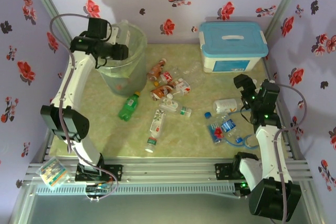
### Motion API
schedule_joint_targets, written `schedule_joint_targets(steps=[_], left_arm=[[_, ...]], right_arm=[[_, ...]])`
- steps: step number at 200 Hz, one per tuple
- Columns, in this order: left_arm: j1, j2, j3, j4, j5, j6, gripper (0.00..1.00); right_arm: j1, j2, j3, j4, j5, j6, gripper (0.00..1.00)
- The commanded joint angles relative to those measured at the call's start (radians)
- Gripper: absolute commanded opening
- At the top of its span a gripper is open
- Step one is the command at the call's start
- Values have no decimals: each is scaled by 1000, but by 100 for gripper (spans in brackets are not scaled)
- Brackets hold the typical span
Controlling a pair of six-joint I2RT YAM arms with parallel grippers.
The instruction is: Put the plastic bottles in the bin
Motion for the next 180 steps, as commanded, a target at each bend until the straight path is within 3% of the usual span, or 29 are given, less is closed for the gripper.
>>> schedule_joint_targets(steps=[1, 27, 40, 123, 180], left_arm=[[0, -37, -21, 9, -7, 34, 45], [-1, -32, -27, 13, 14, 36, 70], [0, -32, -25, 13, 16, 37, 76], [-1, -35, -18, 24, 21, 40, 78], [-1, -73, -48, 30, 10, 52, 77]], right_arm=[[-8, 11, 29, -10, -9, -27, 98], [-8, 20, 30, -2, -13, -24, 97], [-9, 21, 32, -3, -14, -25, 98], [-19, 18, 46, -64, -1, -51, 97], [-45, 23, 121, -416, 182, -213, 98]])
